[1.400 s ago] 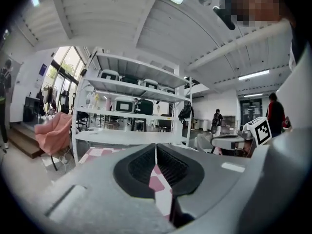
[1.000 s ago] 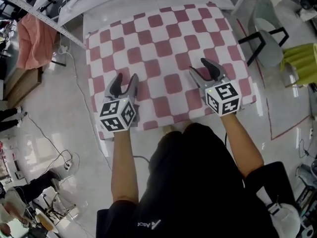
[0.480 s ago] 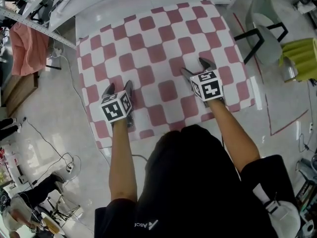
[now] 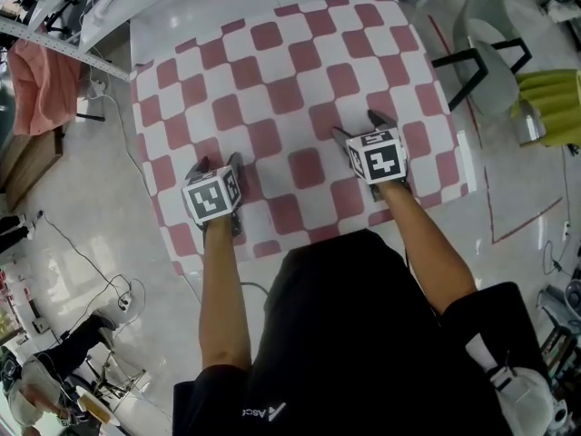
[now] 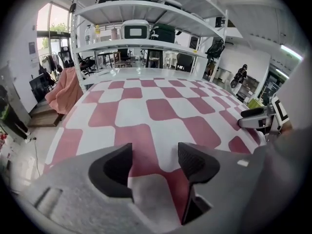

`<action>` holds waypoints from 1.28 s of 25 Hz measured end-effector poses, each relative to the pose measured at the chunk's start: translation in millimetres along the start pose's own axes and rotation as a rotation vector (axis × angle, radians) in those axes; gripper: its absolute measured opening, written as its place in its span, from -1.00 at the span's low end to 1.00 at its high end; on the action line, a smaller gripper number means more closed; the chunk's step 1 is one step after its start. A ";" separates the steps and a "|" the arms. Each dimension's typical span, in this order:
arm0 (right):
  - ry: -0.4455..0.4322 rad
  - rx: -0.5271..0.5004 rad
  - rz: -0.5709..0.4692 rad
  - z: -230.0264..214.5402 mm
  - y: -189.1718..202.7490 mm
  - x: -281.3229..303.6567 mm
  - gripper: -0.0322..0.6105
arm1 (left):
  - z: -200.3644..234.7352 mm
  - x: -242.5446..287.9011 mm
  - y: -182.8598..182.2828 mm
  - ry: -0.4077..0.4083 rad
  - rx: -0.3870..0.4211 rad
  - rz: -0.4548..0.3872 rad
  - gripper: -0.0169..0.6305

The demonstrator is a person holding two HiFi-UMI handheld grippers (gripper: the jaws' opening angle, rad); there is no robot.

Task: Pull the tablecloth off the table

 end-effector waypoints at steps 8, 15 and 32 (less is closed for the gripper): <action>-0.029 -0.035 0.002 9.1 -1.7 1.3 -0.16 | -12.3 2.7 -11.5 0.046 0.097 -0.014 -0.50; -0.026 -0.056 0.008 20.2 -1.2 4.0 -0.59 | -17.0 7.0 -16.6 0.072 0.127 -0.017 -0.91; -0.191 0.055 0.005 70.0 28.2 -30.3 -0.89 | -28.7 -30.3 -3.9 0.228 0.007 -0.224 -0.92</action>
Point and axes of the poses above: the fingertips, and each gripper's own axes: x forward along the fingers, z to its left, y out of its underside, the point moved 3 cm from there along -x, backward along the fingers, and after that the axes turned 15 degrees about x, right-handed, at the moved point
